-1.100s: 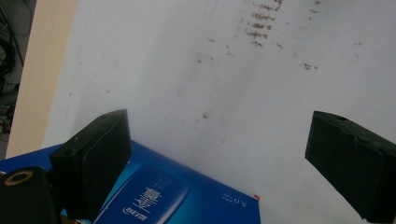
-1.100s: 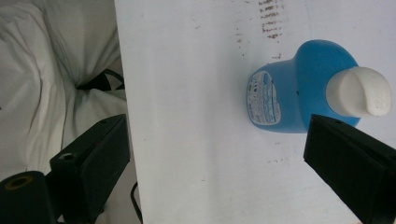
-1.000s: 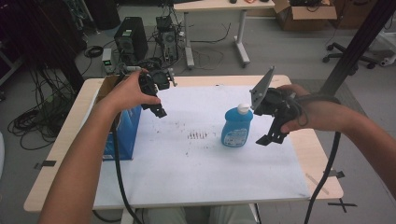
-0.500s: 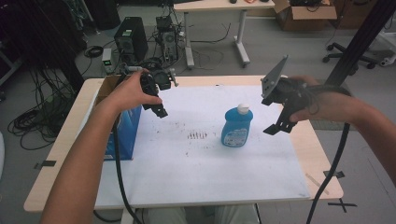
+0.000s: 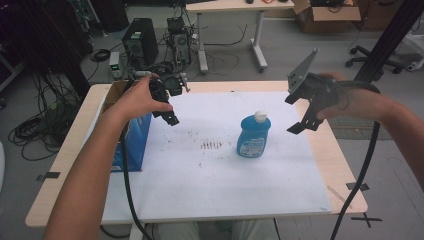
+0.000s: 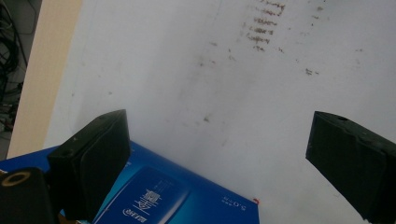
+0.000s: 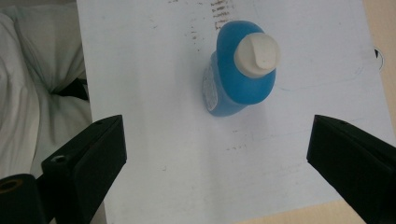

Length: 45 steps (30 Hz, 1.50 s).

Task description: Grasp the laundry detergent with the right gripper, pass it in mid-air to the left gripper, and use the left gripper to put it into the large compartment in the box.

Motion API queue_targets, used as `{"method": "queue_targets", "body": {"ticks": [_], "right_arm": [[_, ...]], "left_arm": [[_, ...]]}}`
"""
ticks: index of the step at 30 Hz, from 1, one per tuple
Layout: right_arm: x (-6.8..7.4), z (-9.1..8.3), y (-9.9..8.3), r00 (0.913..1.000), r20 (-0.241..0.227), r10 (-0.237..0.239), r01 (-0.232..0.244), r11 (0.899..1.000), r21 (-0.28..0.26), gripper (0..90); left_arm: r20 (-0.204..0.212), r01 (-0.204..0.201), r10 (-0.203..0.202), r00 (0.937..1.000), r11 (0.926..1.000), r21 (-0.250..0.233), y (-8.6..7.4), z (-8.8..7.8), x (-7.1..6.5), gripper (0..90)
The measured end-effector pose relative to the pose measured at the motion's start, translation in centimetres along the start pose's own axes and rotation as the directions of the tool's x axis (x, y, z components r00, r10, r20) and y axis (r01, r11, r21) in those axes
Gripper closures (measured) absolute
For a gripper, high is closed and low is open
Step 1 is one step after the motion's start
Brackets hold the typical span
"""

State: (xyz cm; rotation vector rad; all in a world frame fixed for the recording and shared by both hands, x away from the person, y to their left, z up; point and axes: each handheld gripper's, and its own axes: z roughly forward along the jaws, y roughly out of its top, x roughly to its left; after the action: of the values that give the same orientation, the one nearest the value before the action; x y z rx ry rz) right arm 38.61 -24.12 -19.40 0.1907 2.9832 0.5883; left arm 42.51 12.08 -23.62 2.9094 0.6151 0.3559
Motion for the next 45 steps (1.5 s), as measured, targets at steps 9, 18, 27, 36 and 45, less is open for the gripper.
{"method": "queue_targets", "body": {"ticks": [9, 18, 27, 36, 45], "right_arm": [[-1.4, 0.7, -0.7, 0.9998, -0.018, 0.012, -0.012, 1.0, -0.025, 4.4], [-2.4, 1.0, -1.3, 0.9997, -0.022, 0.011, -0.012, 0.999, -0.038, 4.1], [-3.0, 1.7, -1.9, 0.9981, -0.061, 0.002, -0.007, 0.997, -0.08, 4.1], [-3.6, 3.0, -2.6, 0.9967, -0.081, 0.005, -0.015, 0.992, -0.127, 4.1], [-4.1, 4.0, -3.4, 0.9951, -0.097, 0.017, -0.033, 0.986, -0.164, 4.0]], "left_arm": [[-0.011, -0.006, 0.006, 0.9999, 1.0, 0.001, 0.2, 0.0, -0.2, 7.2], [-0.017, 0.008, -0.008, 0.9998, 1.0, 0.004, 0.1, -0.1, -0.2, 7.2], [-0.015, 0.007, -0.007, 0.9999, 0.9999, 0.008, 0.3, 0.0, -0.2, 7.2], [-0.016, 0.003, -0.003, 0.9999, 0.9999, 0.01, 0.4, 0.1, -0.1, 7.3], [-0.016, 0.005, -0.004, 0.9999, 0.9999, 0.011, 0.4, 0.3, -0.1, 7.3]]}}
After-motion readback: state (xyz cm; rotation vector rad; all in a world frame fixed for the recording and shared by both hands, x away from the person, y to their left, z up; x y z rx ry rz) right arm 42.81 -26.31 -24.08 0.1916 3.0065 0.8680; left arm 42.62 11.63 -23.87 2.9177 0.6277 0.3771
